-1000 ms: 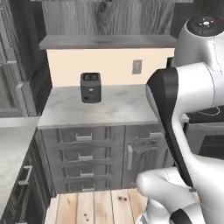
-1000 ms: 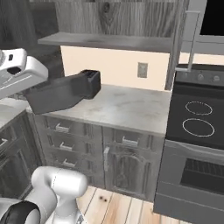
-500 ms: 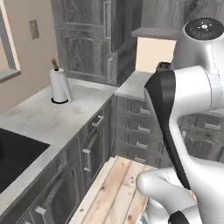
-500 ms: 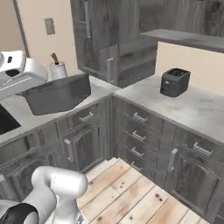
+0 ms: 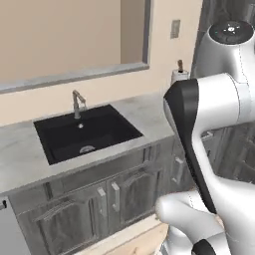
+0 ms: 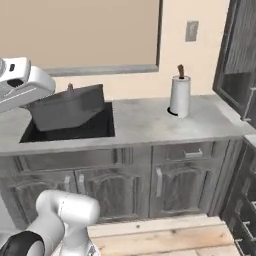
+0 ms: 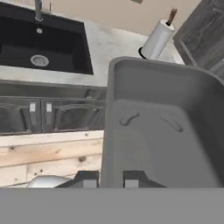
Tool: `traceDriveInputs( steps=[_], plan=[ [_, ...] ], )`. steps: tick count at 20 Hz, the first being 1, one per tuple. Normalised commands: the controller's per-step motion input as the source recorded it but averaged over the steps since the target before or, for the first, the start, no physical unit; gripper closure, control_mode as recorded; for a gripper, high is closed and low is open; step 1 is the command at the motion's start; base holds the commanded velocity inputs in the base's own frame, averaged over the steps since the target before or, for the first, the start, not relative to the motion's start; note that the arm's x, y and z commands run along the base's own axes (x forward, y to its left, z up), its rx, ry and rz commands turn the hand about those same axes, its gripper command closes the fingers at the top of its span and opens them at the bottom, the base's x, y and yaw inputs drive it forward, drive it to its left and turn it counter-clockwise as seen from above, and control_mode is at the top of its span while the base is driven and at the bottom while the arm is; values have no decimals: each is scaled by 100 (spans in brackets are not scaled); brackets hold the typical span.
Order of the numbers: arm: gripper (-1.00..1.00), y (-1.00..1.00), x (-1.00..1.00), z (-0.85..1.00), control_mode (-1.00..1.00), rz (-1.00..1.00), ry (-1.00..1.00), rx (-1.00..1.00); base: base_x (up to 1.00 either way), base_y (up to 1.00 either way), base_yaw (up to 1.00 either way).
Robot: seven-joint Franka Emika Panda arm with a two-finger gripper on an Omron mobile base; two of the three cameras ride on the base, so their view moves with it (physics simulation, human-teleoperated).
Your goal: Retrieve the tupperware and aluminum foil from the cabinet and place them on the dining counter near the plate with steaks to prepare for storing leftovers.
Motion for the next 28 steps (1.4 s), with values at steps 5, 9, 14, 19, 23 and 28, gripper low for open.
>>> traceDriveInputs(
  steps=[5, 9, 14, 19, 23, 28],
  plan=[
    [100, 0, 0, 0, 100, 0, 0, 0, -6, 9, 100],
    [100, 0, 0, 0, 100, 0, 0, 0, -13, 12, 100],
    [100, 0, 0, 0, 100, 0, 0, 0, -1, 23, 97],
    [100, 0, 0, 0, 100, 0, 0, 0, 57, 41, 73],
    [100, 0, 0, 0, 100, 0, 0, 0, 99, 41, 55],
    [100, 0, 0, 0, 100, 0, 0, 0, 100, 40, 36]
  ],
)
